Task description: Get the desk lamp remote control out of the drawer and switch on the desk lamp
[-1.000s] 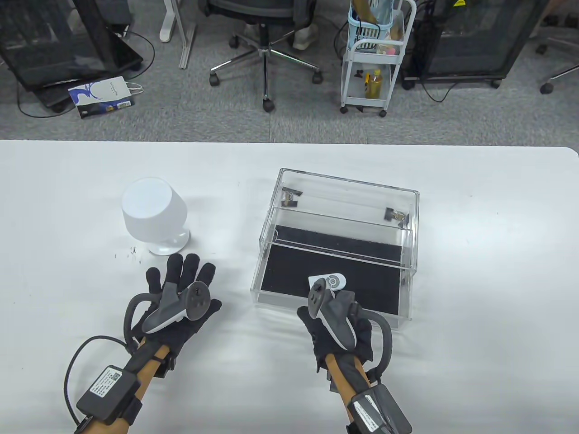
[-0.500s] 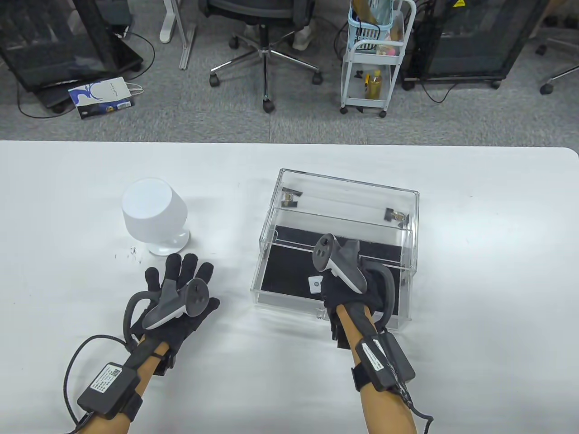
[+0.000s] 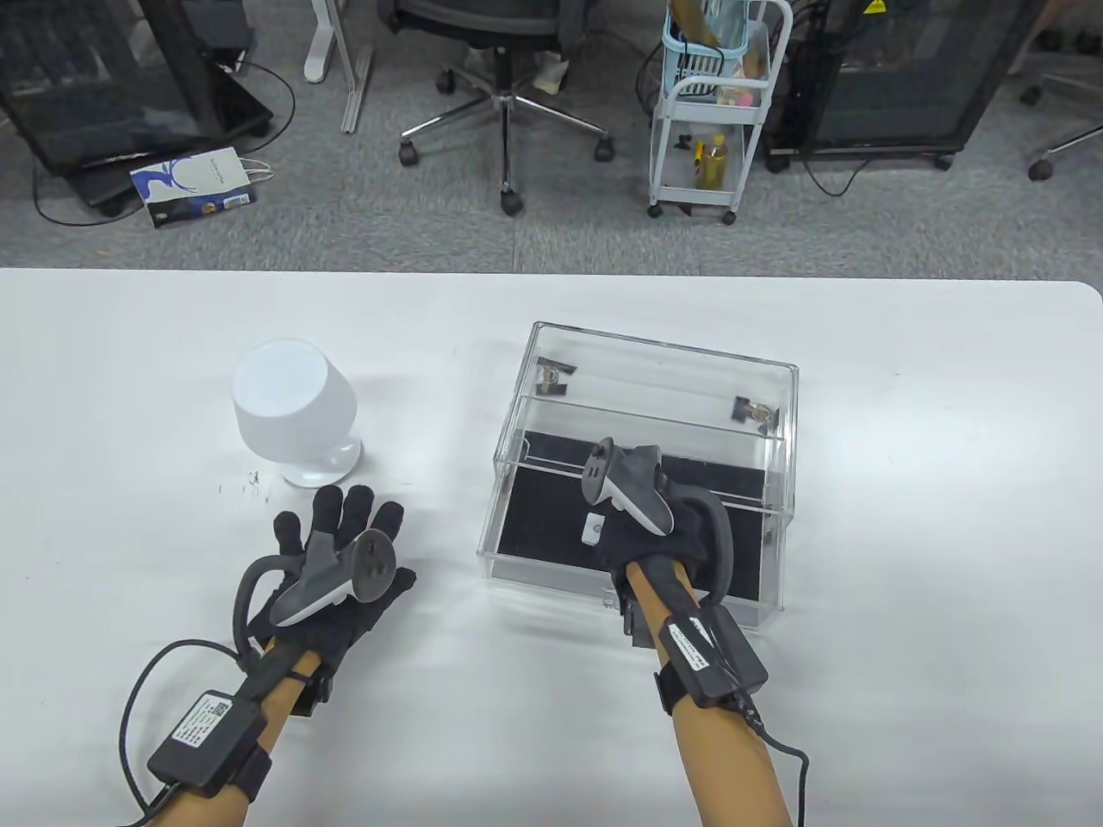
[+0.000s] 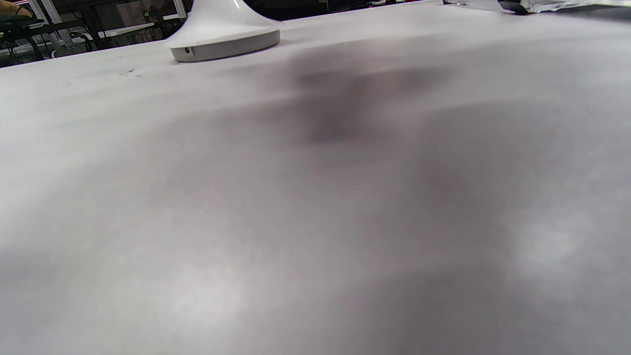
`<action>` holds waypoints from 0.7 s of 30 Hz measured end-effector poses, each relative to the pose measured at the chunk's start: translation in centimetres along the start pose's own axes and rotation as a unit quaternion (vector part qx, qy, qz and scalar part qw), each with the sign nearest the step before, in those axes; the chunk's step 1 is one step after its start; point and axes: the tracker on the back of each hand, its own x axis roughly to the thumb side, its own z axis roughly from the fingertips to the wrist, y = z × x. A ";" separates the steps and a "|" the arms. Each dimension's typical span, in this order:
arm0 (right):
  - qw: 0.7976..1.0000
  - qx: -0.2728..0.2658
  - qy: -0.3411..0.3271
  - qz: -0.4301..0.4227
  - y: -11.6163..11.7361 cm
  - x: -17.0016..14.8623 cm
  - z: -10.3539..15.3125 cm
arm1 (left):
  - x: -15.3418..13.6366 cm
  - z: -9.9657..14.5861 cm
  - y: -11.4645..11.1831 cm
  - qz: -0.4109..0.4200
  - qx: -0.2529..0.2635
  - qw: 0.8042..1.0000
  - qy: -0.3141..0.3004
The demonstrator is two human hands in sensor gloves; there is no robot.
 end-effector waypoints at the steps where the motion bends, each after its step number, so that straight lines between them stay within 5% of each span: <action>1: 1.000 -0.001 0.000 0.001 0.0 0.0 0.0 | 0.0 0.0 0.0 0.000 0.001 1.000 0.000; 9: 1.000 -0.015 -0.003 0.017 0.0 -0.1 0.5 | 0.1 -0.1 0.0 0.003 -0.001 1.000 -0.005; 16: 0.986 -0.082 -0.064 -0.131 -1.6 -2.7 3.5 | 0.2 0.0 0.1 0.005 -0.001 1.000 -0.008; 21: 0.958 -0.145 -0.119 -0.216 -1.0 -3.6 5.6 | -0.1 0.1 0.4 0.011 0.005 1.000 -0.006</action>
